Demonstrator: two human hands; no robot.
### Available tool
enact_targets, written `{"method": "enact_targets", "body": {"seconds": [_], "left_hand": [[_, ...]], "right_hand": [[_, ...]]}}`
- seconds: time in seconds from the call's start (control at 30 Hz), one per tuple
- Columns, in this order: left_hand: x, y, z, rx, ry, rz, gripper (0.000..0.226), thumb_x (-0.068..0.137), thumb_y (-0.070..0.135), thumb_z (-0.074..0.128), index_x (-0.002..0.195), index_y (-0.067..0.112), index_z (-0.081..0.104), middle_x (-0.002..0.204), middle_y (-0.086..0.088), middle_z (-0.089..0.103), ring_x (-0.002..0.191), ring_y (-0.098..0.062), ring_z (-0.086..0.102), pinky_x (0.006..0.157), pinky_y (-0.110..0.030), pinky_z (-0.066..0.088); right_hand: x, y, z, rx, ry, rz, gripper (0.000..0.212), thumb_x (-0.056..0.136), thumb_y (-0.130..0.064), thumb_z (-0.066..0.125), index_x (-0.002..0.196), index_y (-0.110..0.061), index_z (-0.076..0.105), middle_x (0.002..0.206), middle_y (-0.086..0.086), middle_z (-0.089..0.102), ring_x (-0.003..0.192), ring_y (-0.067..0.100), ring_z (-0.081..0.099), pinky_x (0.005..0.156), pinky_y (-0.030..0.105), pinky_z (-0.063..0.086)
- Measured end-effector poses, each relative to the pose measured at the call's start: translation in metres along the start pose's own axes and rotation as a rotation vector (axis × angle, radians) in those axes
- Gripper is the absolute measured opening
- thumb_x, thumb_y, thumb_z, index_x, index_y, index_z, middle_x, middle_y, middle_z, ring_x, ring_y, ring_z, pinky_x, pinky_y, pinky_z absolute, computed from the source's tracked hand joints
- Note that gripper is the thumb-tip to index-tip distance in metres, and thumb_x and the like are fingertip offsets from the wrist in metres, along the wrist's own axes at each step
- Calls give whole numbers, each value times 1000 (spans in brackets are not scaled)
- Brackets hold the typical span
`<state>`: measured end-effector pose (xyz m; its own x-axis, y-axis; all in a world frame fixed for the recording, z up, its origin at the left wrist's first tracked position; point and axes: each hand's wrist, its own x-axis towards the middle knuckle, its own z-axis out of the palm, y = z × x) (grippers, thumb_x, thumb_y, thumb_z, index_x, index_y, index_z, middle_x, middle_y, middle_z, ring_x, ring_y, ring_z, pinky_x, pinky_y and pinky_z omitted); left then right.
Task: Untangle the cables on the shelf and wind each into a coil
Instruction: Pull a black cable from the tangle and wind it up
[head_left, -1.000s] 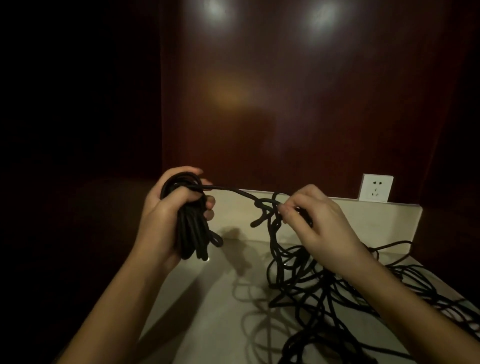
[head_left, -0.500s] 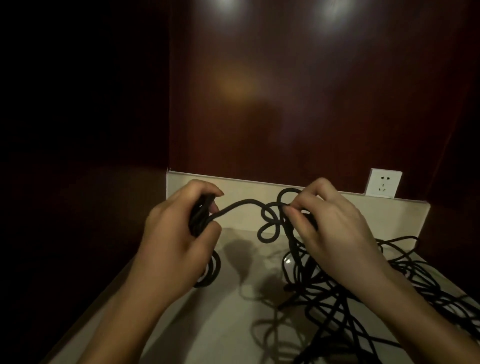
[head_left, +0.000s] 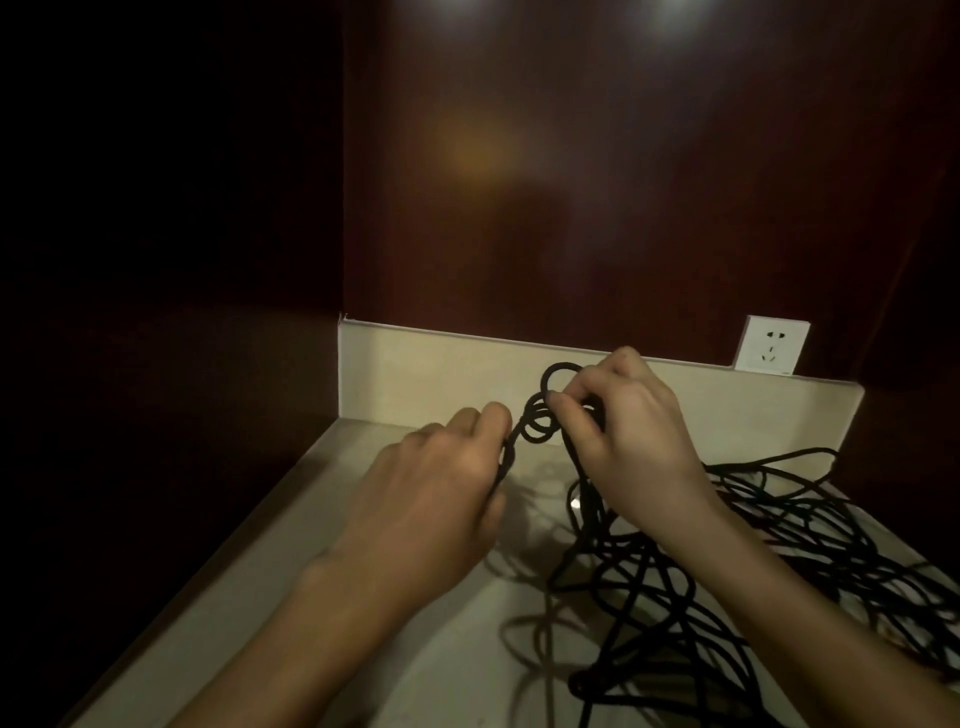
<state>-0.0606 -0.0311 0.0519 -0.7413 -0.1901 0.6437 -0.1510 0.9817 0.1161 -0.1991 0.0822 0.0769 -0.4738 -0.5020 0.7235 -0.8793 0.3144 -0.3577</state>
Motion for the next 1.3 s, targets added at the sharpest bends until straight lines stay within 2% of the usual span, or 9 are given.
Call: {"method": "enact_targets", "body": {"seconds": [0.27, 0.43, 0.57, 0.7, 0.83, 0.97, 1.13, 1.2, 1.3], "left_hand": [[3, 14, 23, -72, -6, -65, 45, 96, 32, 52, 135, 26, 30, 124, 5, 53, 106, -24, 56, 74, -29, 32], [10, 18, 37, -429, -19, -189, 45, 91, 26, 56, 133, 37, 44, 100, 10, 59, 92, -16, 58, 74, -29, 45], [14, 17, 48, -594, -84, -275, 71, 88, 20, 56, 147, 50, 30, 95, 7, 64, 88, -16, 61, 73, -31, 50], [20, 6, 59, -763, -38, -344, 63, 86, 14, 60, 141, 43, 48, 78, 5, 66, 66, -10, 59, 63, -25, 45], [16, 5, 59, -879, 19, -306, 67, 92, 15, 63, 149, 42, 40, 97, 12, 72, 87, -6, 68, 78, -26, 54], [8, 10, 50, -726, 72, -219, 73, 93, 14, 63, 153, 41, 31, 77, 12, 59, 70, -5, 56, 69, -19, 43], [4, 11, 39, -328, 111, -38, 92, 96, 29, 55, 154, 41, -16, 104, 5, 60, 80, -19, 59, 71, -36, 49], [3, 14, 38, -305, 144, 26, 86, 95, 32, 51, 154, 43, -10, 108, 2, 61, 80, -22, 61, 68, -40, 52], [2, 15, 42, -366, 224, 13, 61, 93, 31, 54, 145, 40, 23, 112, 4, 62, 86, -19, 63, 70, -41, 54]], "right_hand": [[-14, -5, 13, 226, 80, 15, 14, 93, -23, 67, 81, -17, 72, 95, -1, 49, 89, -2, 52, 71, 3, 36], [-27, -1, 15, 511, 161, -15, 12, 94, -27, 62, 85, -33, 67, 100, -4, 50, 89, 4, 54, 69, 10, 42], [-35, 3, 13, 732, 91, -37, 16, 93, -34, 55, 95, -28, 70, 101, 0, 51, 77, 5, 55, 67, 17, 46], [-37, 10, 5, 808, -78, -30, 17, 95, -31, 58, 97, -24, 72, 99, -6, 55, 79, 4, 58, 72, 16, 46], [-35, 15, 1, 700, -139, -36, 17, 94, -24, 57, 99, -21, 73, 103, -8, 56, 94, 8, 61, 77, 15, 46], [-37, 18, 3, 623, -110, -19, 16, 93, -35, 61, 98, -26, 73, 105, -3, 55, 101, 14, 61, 84, 20, 50], [-45, 14, 10, 537, -60, -40, 19, 91, -41, 56, 100, -33, 72, 106, -10, 52, 106, 14, 57, 84, 17, 47], [-48, 10, 12, 509, -41, -57, 18, 91, -40, 55, 100, -35, 70, 106, -10, 50, 106, 13, 56, 83, 14, 45], [-52, 7, 13, 506, -11, -48, 19, 92, -40, 55, 101, -34, 71, 110, -5, 51, 109, 13, 57, 86, 15, 46]]}}
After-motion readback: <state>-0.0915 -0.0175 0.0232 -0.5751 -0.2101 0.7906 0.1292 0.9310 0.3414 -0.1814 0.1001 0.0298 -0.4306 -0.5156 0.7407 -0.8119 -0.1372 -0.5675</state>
